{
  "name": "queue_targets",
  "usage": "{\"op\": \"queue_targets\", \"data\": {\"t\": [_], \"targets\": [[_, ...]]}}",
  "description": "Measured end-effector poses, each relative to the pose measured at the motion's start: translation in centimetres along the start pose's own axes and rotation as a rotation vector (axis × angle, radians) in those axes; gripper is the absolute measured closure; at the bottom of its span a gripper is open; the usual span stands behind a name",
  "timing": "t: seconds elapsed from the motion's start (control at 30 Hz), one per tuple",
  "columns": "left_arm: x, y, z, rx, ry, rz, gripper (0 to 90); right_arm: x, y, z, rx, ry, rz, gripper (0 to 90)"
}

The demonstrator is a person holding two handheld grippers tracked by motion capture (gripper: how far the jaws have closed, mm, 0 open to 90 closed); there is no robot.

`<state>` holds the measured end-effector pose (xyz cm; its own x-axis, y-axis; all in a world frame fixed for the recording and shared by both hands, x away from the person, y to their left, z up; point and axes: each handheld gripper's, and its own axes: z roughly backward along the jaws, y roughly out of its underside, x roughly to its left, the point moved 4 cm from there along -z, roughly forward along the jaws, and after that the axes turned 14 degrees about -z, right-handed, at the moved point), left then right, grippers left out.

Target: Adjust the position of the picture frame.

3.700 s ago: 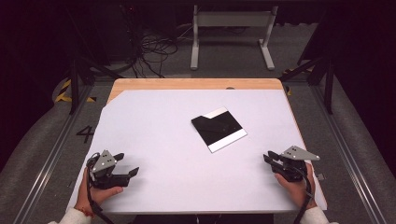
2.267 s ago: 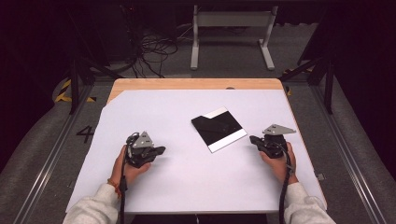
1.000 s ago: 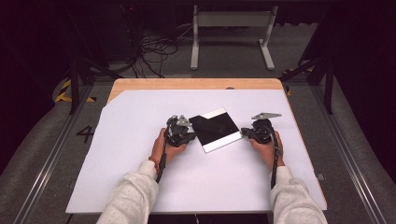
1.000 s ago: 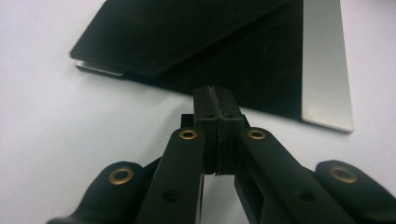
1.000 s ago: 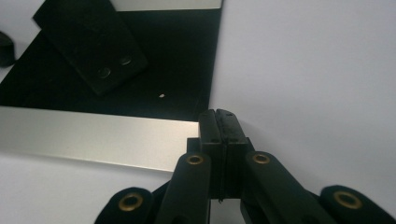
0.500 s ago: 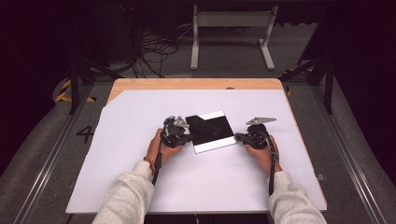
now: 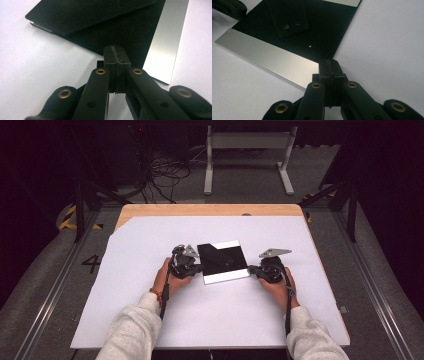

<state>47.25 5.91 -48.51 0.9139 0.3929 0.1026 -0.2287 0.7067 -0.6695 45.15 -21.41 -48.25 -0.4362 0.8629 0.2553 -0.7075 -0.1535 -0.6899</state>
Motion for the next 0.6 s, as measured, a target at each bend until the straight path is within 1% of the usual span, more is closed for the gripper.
{"op": "queue_targets", "data": {"t": [0.07, 0.13, 0.23, 0.27, 0.33, 0.37, 0.4, 0.47, 0.5, 0.53, 0.6], "targets": [[0.1, 0.1, 0.2, 0.011, 0.0, -0.004, 90.0, 0.2, 0.1, 0.0, 0.0, -0.003, 0.002, 90.0], [0.2, 0.2, 0.3, 0.014, 0.003, -0.02, 90.0, 0.5, 0.2, -0.1, 0.004, -0.01, 0.004, 90.0], [0.3, 0.5, 0.5, 0.006, 0.016, -0.005, 90.0, 0.8, 0.2, -0.1, 0.01, -0.022, 0.003, 90.0], [0.3, 0.5, 0.5, 0.006, 0.016, -0.005, 90.0, 0.8, 0.2, -0.1, 0.01, -0.022, 0.003, 90.0], [0.4, 0.7, 0.7, 0.009, 0.017, -0.007, 90.0, 1.1, 0.3, -0.2, 0.017, -0.036, -0.003, 90.0], [0.4, 0.8, 0.7, 0.007, 0.019, -0.009, 90.0, 1.2, 0.3, -0.2, 0.018, -0.033, 0.0, 90.0], [0.5, 0.8, 0.8, 0.007, 0.019, -0.008, 90.0, 1.6, 0.3, -0.2, 0.021, -0.024, 0.017, 90.0], [0.5, 1.0, 0.9, 0.008, 0.018, -0.003, 90.0, 1.6, 0.3, -0.2, 0.023, -0.024, 0.016, 90.0], [0.5, 1.0, 0.9, 0.003, 0.016, -0.007, 90.0, 1.7, 0.4, -0.3, 0.021, -0.027, 0.018, 90.0], [0.5, 1.1, 0.9, 0.005, 0.014, -0.007, 90.0, 1.7, 0.4, -0.3, 0.023, -0.035, 0.01, 90.0], [0.6, 1.2, 1.1, 0.012, 0.003, -0.015, 90.0, 2.0, 0.5, -0.3, 0.022, -0.035, 0.016, 90.0]]}}
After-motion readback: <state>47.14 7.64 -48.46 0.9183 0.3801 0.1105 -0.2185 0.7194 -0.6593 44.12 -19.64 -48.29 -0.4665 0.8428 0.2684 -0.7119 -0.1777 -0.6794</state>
